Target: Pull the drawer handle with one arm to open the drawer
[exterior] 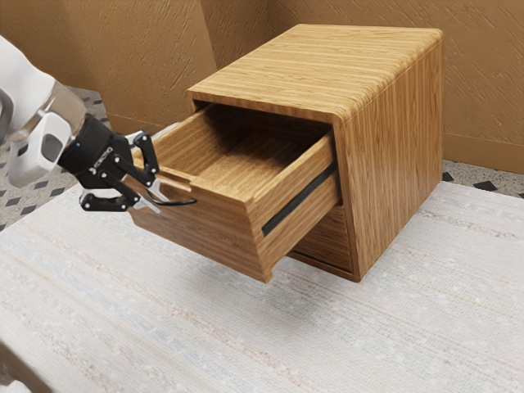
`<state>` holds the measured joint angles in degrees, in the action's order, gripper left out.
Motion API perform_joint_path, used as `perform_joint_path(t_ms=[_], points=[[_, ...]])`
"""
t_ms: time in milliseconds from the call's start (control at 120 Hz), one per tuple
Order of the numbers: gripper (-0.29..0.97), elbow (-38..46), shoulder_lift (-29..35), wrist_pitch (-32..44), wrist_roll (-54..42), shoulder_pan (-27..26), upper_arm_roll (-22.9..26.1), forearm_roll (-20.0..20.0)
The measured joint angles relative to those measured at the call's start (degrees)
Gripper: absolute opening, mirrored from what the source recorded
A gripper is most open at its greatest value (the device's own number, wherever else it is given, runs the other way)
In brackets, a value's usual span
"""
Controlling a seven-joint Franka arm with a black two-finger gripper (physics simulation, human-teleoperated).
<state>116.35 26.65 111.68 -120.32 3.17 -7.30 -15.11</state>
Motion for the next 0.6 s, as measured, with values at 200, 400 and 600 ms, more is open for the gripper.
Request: perform_joint_path(t_ms=[200, 400, 600], points=[[-0.02, 2.05, 2.21, -0.66, 0.06, -0.24, -1.0, 0.15], [-0.02, 3.74, 4.43, -1.35, 0.1, -0.26, -1.04, 0.25], [0.01, 3.84, 4.74, -2.17, 0.11, -0.12, -1.61, 0.32]])
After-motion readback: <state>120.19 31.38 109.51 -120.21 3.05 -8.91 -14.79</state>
